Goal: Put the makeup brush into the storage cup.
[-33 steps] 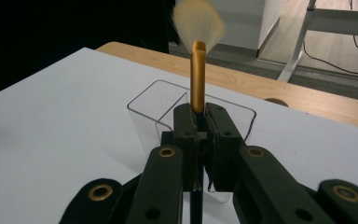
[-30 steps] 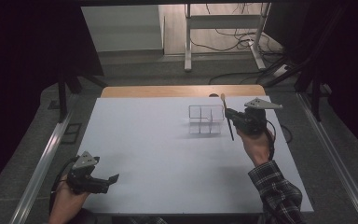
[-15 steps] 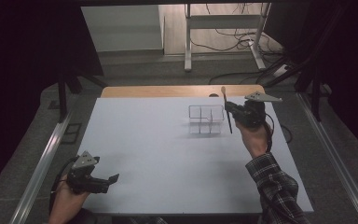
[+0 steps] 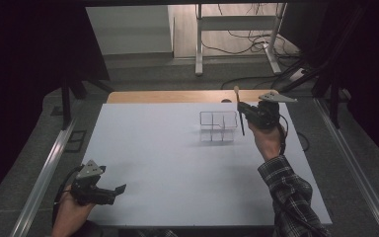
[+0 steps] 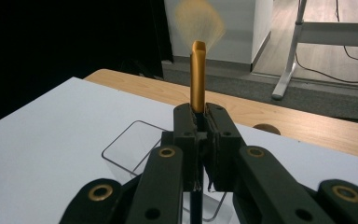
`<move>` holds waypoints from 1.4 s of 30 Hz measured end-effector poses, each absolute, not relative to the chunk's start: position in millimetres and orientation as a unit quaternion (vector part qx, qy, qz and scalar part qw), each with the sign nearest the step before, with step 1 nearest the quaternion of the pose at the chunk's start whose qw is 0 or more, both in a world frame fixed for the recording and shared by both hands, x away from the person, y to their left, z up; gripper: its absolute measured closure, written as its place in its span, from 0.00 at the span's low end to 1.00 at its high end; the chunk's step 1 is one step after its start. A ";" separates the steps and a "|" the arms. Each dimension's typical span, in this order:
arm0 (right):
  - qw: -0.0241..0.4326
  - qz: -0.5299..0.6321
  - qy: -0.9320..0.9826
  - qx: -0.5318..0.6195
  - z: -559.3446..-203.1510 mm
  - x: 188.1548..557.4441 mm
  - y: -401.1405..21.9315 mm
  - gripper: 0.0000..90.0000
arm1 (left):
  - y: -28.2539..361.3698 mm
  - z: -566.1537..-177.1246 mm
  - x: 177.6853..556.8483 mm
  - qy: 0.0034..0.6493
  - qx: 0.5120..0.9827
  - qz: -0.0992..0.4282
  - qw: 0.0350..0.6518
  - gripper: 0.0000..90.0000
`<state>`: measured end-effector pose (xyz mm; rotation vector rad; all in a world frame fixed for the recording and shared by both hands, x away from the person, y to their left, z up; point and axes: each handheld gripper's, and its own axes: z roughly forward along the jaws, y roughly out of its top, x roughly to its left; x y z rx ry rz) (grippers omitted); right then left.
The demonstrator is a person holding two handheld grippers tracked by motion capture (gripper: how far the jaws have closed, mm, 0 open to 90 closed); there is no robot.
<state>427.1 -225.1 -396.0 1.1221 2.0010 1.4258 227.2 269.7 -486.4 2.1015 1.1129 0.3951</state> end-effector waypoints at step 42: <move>0.244 0.517 0.717 0.399 -392.6 470.2 -205.6 0.93 | 269.2 -486.4 226.5 0.426 0.817 0.157 0.356 0.01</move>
